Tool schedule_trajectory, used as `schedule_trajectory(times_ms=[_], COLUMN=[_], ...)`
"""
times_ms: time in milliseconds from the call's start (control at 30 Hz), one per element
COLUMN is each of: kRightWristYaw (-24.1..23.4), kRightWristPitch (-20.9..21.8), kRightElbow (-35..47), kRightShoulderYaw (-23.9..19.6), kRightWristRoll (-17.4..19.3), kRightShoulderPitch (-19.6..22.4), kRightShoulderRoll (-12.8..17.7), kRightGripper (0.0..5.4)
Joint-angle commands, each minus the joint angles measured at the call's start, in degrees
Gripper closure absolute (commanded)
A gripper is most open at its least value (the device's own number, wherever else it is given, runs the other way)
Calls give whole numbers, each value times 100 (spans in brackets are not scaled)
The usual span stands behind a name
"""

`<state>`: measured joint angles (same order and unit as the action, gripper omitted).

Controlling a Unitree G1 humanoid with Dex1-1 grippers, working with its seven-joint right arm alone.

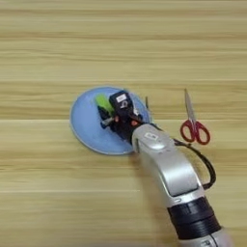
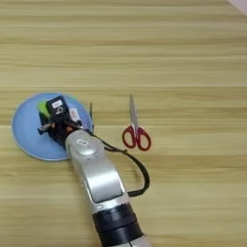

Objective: Move the objects on the table

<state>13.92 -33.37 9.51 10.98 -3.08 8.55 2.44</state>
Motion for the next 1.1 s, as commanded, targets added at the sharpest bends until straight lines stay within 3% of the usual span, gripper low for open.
schedule_trajectory(times_ms=[33, 267, 1100], kRightWristYaw=[-86, -223, -496], kRightWristPitch=[76, 247, 1250], kRightElbow=[512, 135, -1970], kRightShoulderYaw=[-459, -1421, -3090], kRightWristRoll=[122, 254, 457], kRightShoulderPitch=[290, 385, 592], kRightShoulderRoll=[197, 711, 2099], kRightGripper=[401, 401, 401])
